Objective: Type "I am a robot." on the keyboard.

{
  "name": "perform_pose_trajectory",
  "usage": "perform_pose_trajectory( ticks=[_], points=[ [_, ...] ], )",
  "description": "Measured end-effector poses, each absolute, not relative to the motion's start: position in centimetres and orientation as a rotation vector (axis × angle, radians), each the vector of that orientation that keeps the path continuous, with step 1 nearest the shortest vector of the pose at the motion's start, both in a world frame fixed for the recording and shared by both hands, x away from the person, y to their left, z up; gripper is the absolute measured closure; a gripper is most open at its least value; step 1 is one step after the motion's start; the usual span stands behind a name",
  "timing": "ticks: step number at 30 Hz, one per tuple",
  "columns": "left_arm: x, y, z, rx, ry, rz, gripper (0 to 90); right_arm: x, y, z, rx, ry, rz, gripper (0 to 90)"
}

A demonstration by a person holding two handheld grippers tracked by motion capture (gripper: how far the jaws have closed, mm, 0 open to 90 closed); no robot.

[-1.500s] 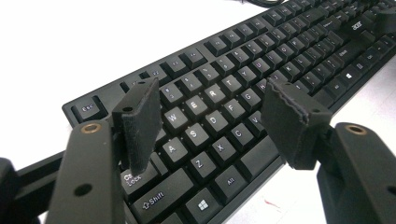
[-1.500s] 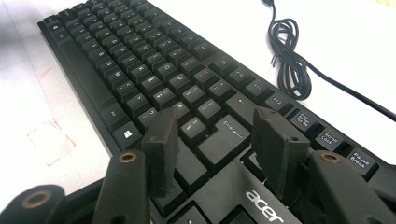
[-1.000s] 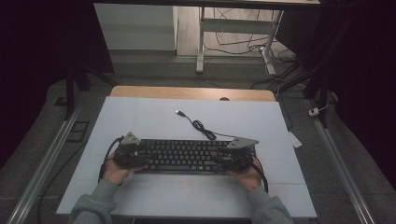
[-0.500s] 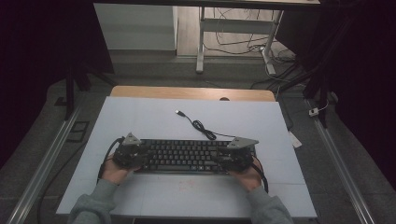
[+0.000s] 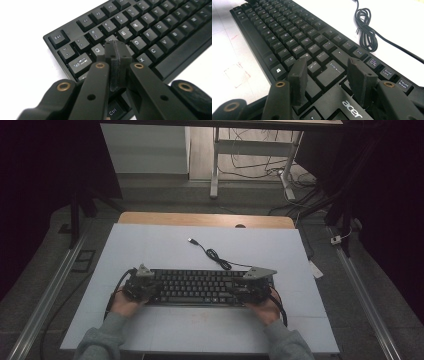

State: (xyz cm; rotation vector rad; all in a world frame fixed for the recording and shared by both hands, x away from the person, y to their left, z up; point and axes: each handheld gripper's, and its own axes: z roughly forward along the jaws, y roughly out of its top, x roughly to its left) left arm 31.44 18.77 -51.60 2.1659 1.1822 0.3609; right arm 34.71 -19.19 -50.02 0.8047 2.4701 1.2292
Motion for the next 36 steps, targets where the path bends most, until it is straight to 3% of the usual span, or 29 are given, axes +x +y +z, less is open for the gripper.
perform_pose_trajectory(
  ticks=[19,25,30,36],
  points=[
    [31.6,18.3,-52.0,2.173,1.182,0.372,88.7,34.7,-19.2,-50.0,0.806,2.466,1.236,51.2],
    [31.2,18.7,-51.1,2.099,1.155,0.369,88.2,34.7,-19.3,-49.9,0.807,2.464,1.238,51.2],
    [31.0,19.3,-50.5,2.038,1.139,0.352,75.3,34.7,-19.3,-50.0,0.81,2.465,1.237,51.1],
    [30.7,19.5,-50.0,1.997,1.12,0.35,52.1,34.7,-19.3,-49.9,0.81,2.466,1.233,51.1]
  ],
)
